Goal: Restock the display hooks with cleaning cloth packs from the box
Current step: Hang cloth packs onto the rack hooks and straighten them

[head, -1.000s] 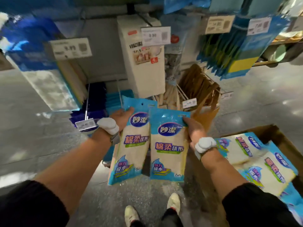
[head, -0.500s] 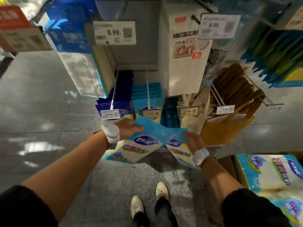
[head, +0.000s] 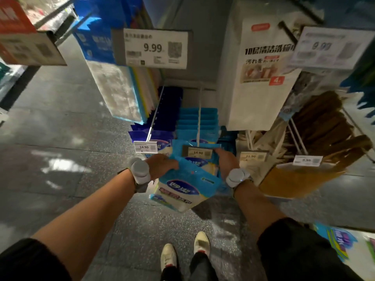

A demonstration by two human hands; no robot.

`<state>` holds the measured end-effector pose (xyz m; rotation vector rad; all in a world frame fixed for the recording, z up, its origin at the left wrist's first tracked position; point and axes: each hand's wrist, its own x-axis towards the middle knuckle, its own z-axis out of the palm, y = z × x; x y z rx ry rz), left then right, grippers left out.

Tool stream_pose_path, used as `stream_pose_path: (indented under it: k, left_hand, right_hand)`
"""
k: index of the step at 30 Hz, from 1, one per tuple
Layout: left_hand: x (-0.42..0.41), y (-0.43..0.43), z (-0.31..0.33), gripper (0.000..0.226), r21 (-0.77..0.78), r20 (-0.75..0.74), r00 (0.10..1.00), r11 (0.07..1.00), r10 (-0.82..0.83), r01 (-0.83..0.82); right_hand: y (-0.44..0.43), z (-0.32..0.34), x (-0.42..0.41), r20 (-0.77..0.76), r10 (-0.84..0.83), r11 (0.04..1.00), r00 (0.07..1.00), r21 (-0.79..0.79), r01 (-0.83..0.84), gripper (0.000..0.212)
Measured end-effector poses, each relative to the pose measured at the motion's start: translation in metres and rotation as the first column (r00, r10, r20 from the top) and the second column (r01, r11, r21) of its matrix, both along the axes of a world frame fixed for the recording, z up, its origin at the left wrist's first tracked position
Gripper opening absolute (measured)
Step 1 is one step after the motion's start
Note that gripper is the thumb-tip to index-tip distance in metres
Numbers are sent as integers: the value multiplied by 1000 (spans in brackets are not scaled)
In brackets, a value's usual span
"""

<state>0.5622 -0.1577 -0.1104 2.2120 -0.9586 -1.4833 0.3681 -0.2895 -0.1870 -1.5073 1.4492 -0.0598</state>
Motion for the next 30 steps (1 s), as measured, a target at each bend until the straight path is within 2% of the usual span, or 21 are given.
stream_pose_path:
  k: [2,6,8,11,14,17,19,22,25,27,30]
  left_hand:
    - [3,-2,-4,15,3,13,999,999,44,-44]
    - [7,-1,-7,19,17,-1,994,994,106,-106]
    - [9,0,-9,30,58,-10,994,992,110,-109]
    - [10,3,-17,20,63,-56,986,986,156,-153]
    - [9,4,-27,15,40,-99,972,977,214,-211]
    - [9,3,-46,12,47,-114,949,956,293,-289]
    - [7,4,-58,14,47,-147,927,939,344,-341]
    - [6,-2,-74,22,31,-181,900,917,397,-398]
    - [-2,-10,-72,11,49,-247,847,879,471,-474]
    - [-8,-17,-74,9,79,-292,781,828,552,-555]
    - [-13,-29,-76,13,71,-333,712,769,619,-635]
  right_hand:
    - [-6,-4,8,43,-28,1000,999,14,27,39]
    - [-11,-22,10,17,-73,995,997,67,72,43]
    - [-12,-25,10,9,-96,992,995,86,95,44]
    - [-16,-29,18,54,-102,991,993,90,97,44]
    - [-28,-38,23,142,-174,984,974,61,167,49]
    - [-32,-40,28,217,-209,974,954,133,183,43]
    - [-29,-57,23,334,-256,961,907,186,203,45]
    - [-8,-68,9,406,-433,894,805,308,326,68]
    - [24,-42,3,380,-487,846,787,430,316,39]
    - [30,-45,-3,379,-486,834,788,470,288,33]
    - [24,-43,-6,409,-494,847,767,427,318,24]
